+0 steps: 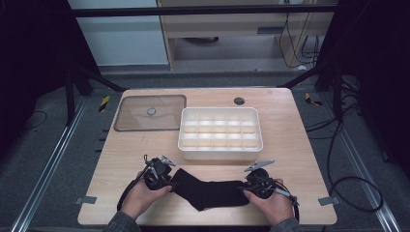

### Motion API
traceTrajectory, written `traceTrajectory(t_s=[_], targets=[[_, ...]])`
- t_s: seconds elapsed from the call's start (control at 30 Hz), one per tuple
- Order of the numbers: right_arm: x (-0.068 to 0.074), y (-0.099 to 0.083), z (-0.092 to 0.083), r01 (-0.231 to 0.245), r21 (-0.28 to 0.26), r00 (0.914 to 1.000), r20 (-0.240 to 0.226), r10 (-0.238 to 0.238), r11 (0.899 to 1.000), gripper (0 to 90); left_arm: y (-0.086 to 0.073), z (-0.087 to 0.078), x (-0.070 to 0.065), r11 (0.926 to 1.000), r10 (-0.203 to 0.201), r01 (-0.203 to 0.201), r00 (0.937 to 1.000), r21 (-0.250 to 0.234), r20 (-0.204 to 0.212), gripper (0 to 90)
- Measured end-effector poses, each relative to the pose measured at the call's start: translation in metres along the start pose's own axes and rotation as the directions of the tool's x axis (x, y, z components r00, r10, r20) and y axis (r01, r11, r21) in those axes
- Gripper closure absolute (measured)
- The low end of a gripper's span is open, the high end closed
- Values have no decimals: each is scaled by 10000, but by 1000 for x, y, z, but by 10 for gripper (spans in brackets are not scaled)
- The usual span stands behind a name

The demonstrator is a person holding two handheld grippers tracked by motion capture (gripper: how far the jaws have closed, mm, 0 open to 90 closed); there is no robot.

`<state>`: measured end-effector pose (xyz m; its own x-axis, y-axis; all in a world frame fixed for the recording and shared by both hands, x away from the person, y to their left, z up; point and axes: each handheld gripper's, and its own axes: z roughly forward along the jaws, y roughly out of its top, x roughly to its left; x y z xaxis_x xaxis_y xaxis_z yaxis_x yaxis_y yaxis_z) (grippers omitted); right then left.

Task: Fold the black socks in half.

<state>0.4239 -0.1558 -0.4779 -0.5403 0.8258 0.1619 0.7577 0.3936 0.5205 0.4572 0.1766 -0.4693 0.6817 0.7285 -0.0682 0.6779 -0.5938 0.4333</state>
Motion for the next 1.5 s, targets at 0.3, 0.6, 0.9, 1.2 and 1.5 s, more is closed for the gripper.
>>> traceTrajectory(t_s=[0.3, 0.6, 0.9, 1.2, 1.5], targets=[[0, 1, 0, 23, 6, 10000, 42, -23, 10000, 633, 1, 1, -1, 9999, 67, -69, 9999, 158, 148, 680], [0, 2, 2, 17, 27, 10000, 48, -17, 10000, 646, -1, 1, -3, 9999, 102, -102, 9996, 1, 257, 750], [1, 2, 2, 236, 81, 9997, -12, -236, 9997, 728, 0, -4, -1, 9998, 193, -191, 9995, -100, 249, 756], [3, 3, 4, 318, 235, 9995, -10, -318, 9992, 784, 3, -15, -1, 9987, 257, -244, 9992, -449, 298, 756], [7, 4, 6, 378, 219, 9993, -92, -376, 9990, 787, 9, -28, -2, 9967, 389, -370, 9989, -717, 266, 756]])
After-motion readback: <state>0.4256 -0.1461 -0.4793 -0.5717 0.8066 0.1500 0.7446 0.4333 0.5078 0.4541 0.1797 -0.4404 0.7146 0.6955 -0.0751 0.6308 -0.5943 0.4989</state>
